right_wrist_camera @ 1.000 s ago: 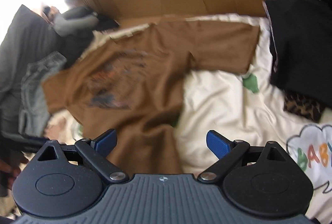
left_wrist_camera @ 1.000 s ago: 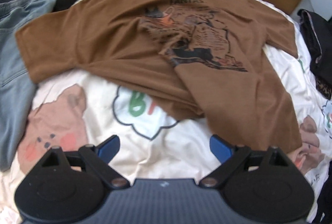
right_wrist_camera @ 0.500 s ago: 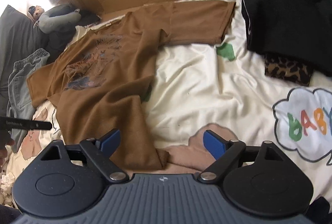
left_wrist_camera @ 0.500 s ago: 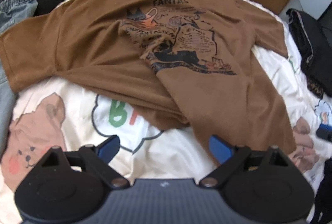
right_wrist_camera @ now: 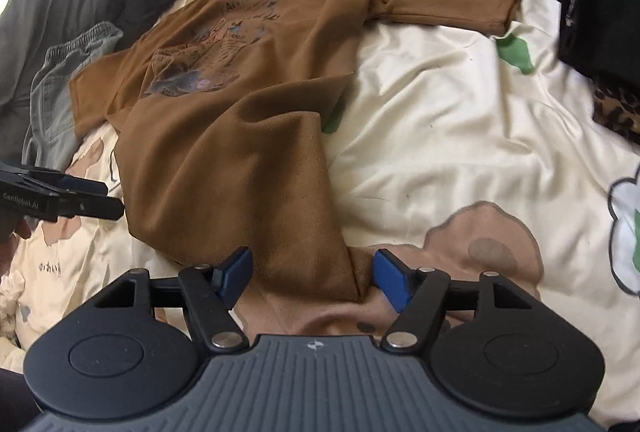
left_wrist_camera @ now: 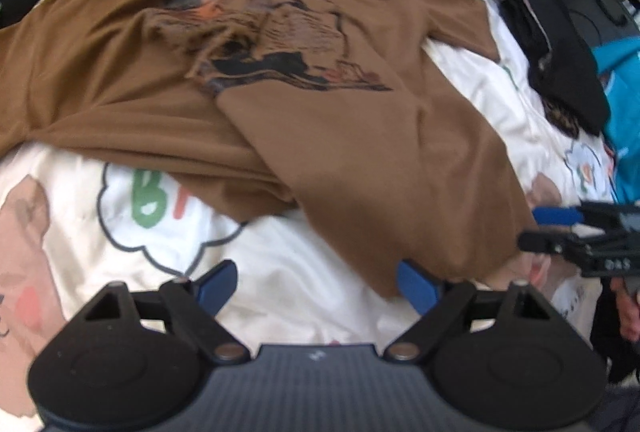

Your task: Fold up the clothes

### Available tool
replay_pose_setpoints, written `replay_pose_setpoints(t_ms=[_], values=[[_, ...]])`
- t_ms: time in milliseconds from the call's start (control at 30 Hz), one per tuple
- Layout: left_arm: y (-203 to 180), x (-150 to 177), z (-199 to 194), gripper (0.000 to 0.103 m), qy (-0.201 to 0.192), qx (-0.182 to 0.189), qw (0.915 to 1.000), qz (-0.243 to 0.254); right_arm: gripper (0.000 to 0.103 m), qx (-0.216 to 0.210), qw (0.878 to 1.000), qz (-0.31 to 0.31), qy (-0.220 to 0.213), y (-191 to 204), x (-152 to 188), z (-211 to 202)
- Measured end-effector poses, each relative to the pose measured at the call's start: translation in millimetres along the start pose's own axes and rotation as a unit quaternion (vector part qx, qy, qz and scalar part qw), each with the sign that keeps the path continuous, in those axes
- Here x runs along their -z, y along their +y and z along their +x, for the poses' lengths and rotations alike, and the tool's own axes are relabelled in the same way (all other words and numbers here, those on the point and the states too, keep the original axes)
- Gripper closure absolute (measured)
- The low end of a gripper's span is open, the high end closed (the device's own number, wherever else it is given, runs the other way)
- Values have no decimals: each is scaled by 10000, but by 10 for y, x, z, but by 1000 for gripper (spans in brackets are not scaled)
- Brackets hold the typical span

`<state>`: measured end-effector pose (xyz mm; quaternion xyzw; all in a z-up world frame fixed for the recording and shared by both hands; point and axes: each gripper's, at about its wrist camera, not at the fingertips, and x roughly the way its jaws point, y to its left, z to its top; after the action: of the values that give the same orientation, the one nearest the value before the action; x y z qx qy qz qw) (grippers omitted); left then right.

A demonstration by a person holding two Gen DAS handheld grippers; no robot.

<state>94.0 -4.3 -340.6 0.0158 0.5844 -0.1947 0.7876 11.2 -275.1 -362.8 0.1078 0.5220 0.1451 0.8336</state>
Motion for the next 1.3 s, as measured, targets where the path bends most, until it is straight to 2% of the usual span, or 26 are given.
replay_pose_setpoints(t_ms=[100, 167, 233, 300, 367, 533, 633, 733, 800, 833, 967, 1133, 1300], values=[[-31, 29, -8, 14, -2, 4, 9999, 118, 31, 44, 9999, -125, 75, -15, -12, 78], [-51, 48, -13, 14, -4, 7, 9998, 197, 39, -100, 9998, -175, 82, -13, 3, 114], [-42, 72, -25, 14, 6, -9, 9998, 216, 45, -19, 9988, -475, 84, 53, 8, 128], [-32, 99, -51, 14, 10, -42, 9997, 235, 47, 77, 9973, -735, -55, 115, -10, 90], [-5, 130, -71, 14, 28, -48, 9998, 213, 47, 91, 9970, -740, -204, 112, -63, 48], [47, 191, -104, 14, 104, -79, 9998, 149, 48, -198, 9984, -524, 62, 42, -153, 164], [67, 214, -143, 14, 129, -83, 9998, 106, 48, -646, 9964, -428, 351, 23, -99, 183], [79, 246, -171, 14, 133, -69, 9998, 104, 49, -851, 9945, -442, 414, 62, -14, 154], [88, 274, -176, 14, 148, -100, 9998, 104, 72, -924, 9934, -492, 467, 111, 10, 149], [92, 288, -178, 14, 156, -115, 9998, 104, 98, -973, 9926, -496, 527, 136, 6, 159], [101, 294, -205, 14, 127, -163, 9998, 85, 98, -1375, 9870, -582, 595, 295, -70, 71], [143, 256, -206, 14, 28, -293, 9996, 43, 98, -1803, 9823, -510, 18, 440, -378, -256], [199, 177, -177, 14, -95, -426, 9990, -90, 98, -1709, 9825, -375, -645, 411, -785, -467]])
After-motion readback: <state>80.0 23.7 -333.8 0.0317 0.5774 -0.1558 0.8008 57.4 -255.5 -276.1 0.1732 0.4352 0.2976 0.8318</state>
